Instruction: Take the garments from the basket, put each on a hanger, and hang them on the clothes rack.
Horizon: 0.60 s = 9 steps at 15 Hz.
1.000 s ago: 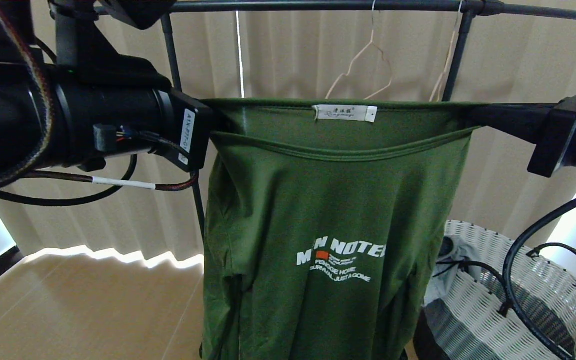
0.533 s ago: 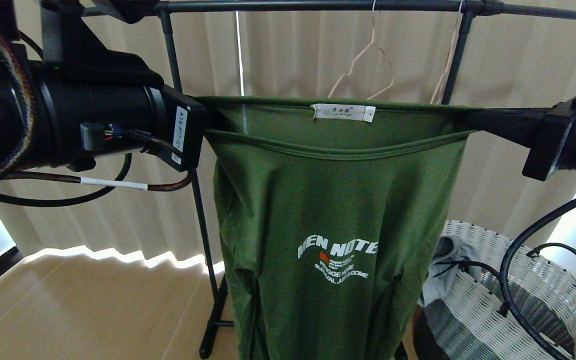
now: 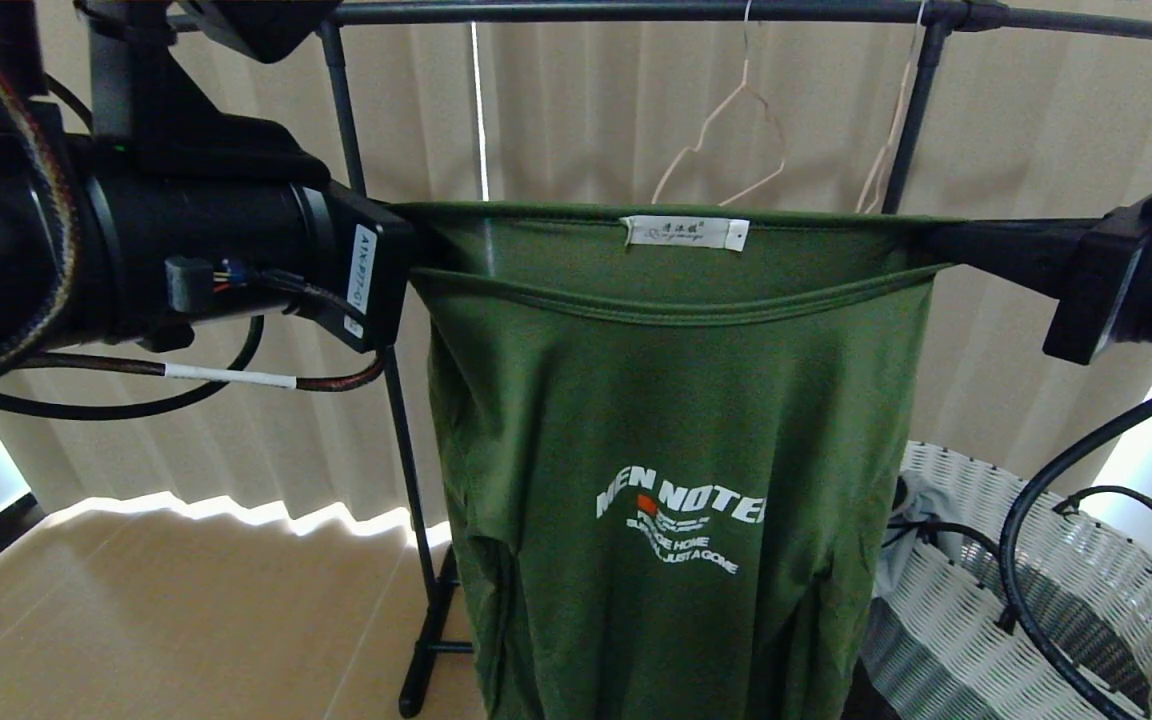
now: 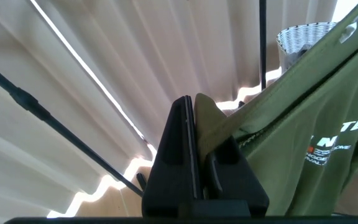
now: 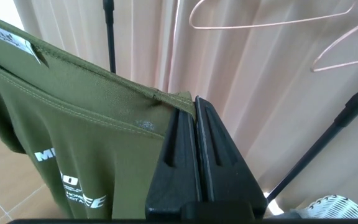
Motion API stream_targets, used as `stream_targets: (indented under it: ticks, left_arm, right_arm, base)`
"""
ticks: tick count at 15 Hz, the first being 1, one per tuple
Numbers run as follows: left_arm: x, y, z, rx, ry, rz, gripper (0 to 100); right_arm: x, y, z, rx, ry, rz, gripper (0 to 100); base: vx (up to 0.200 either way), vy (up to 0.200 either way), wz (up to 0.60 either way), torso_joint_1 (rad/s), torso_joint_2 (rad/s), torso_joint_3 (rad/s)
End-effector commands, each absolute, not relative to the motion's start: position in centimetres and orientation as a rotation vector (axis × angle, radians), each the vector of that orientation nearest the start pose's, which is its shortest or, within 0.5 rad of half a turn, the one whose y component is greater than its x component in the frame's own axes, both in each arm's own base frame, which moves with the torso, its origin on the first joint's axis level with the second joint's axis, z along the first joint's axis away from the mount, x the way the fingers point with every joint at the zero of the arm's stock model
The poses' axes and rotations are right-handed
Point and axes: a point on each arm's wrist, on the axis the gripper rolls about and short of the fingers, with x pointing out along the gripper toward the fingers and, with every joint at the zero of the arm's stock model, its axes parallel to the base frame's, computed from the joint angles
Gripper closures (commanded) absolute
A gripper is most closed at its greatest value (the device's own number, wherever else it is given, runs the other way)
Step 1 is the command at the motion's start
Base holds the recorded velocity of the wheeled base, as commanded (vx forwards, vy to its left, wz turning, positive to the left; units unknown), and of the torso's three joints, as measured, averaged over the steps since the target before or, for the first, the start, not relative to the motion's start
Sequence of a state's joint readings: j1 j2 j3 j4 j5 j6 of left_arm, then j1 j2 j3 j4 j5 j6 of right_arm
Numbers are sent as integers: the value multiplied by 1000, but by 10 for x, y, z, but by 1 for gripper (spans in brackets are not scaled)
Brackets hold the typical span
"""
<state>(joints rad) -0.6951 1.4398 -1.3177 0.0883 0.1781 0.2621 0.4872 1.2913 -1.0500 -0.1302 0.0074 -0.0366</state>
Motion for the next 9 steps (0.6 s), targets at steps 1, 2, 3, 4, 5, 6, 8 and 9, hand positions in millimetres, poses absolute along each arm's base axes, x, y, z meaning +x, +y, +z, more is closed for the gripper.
stream_targets:
  ticks: [1,2,3,4,5,6,8,9]
  left_arm:
    - [190,-153,330,346,124,-537,100]
    - [190,-153,329,346,126,-534,100]
    - [190,-152,330,345,124,-531,100]
    - [191,-152,329,346,127,-529,100]
    - [191,-152,329,346,125,-529,100]
    - [192,-153,329,348,128,-527,100]
    - [193,-153,329,352,128,-524,100]
    - [193,-153,329,352,128,-521,100]
  right_arm:
    - [183,97,308,-63,102,497,100]
    - [183,97,308,-64,104,497,0]
    - [183,97,305,-63,107,497,0]
    - [182,97,303,-64,110,497,0]
    - [182,97,303,-64,110,498,0]
    - [182,97,302,-62,111,501,0]
    - [180,96,303,-58,110,506,0]
    - [179,95,302,-56,109,506,0]
  base:
    - [0,0,0,0,0,0]
    - [0,0,0,0,0,0]
    - [0,0,0,0,0,0]
    - [0,0,0,0,0,0]
    - [0,0,0,0,0,0]
    - [0,0,0,0,0,0]
    - [0,0,0,0,0,0]
    - [0,0,0,0,0,0]
